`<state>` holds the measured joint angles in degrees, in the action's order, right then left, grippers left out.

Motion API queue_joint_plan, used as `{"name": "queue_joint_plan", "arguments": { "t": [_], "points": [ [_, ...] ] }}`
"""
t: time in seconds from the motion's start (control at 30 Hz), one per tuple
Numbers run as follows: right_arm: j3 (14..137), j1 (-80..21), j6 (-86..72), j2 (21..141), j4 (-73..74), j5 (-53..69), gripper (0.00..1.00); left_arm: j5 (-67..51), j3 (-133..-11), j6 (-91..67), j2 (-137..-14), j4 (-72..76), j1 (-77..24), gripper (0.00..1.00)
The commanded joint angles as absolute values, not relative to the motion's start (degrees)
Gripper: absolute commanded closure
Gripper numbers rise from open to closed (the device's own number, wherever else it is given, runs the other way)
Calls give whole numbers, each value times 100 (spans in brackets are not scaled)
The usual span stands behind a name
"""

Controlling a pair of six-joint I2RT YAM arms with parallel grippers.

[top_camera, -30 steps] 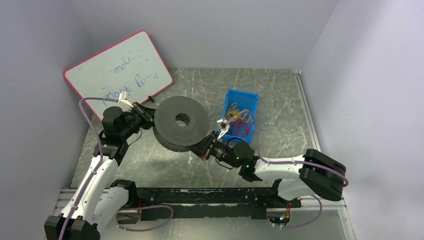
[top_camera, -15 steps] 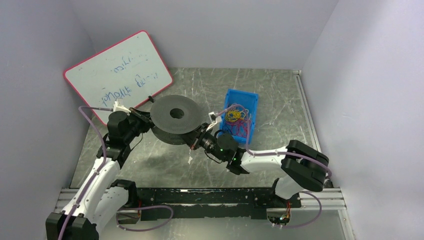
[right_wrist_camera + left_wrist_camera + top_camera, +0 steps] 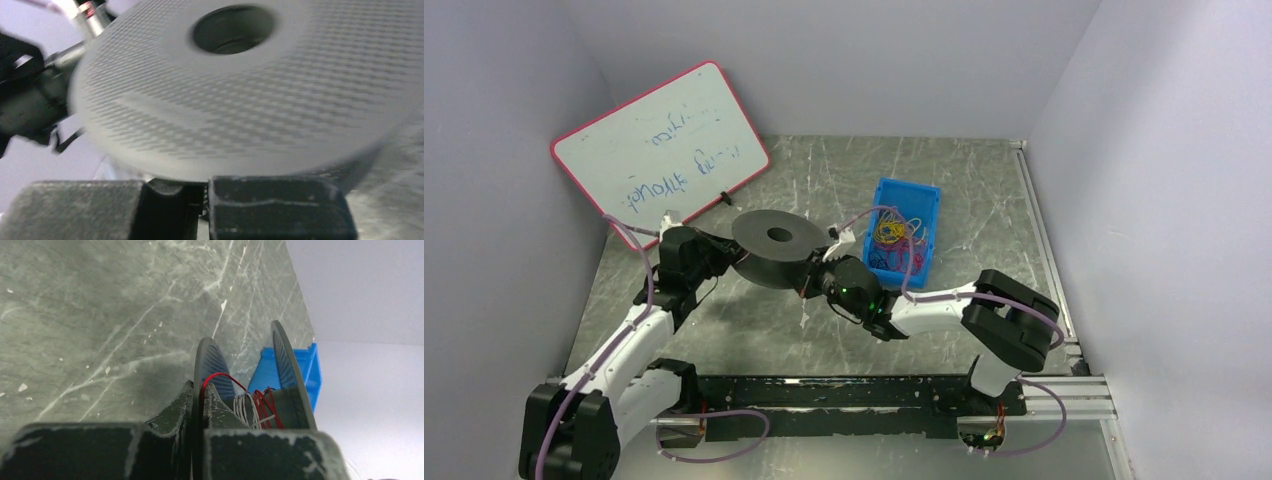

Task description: Wrap the cables

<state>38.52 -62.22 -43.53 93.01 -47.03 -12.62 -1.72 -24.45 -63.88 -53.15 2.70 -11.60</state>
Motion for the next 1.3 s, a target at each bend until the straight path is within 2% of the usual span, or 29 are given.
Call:
{"name": "queue_joint_plan", "arguments": {
  "t": [0.0,0.13,0.7,1.1,1.27],
  "points": [
    [4428,-6580,-4670,9477,-5084,465,90,-1179,-2604,-6147,-5408,1303,-1713,93],
    [4438,-6578,-4633,9452,-5028,431,83,-1191,-2574,-6174,-5540,1419,-1714,93],
    [4195,-6575,-4320,8811,-4608,212,67,-1031,-2613,-6083,-6037,1680,-1714,93],
    [3538,-6562,-3694,7384,-3454,-583,52,-1015,-2695,-5939,-6578,1904,-1714,93],
    [3320,-6490,-3507,6849,-2949,-913,49,-1087,-2754,-5852,-6881,2086,-1714,87]
  ]
}}
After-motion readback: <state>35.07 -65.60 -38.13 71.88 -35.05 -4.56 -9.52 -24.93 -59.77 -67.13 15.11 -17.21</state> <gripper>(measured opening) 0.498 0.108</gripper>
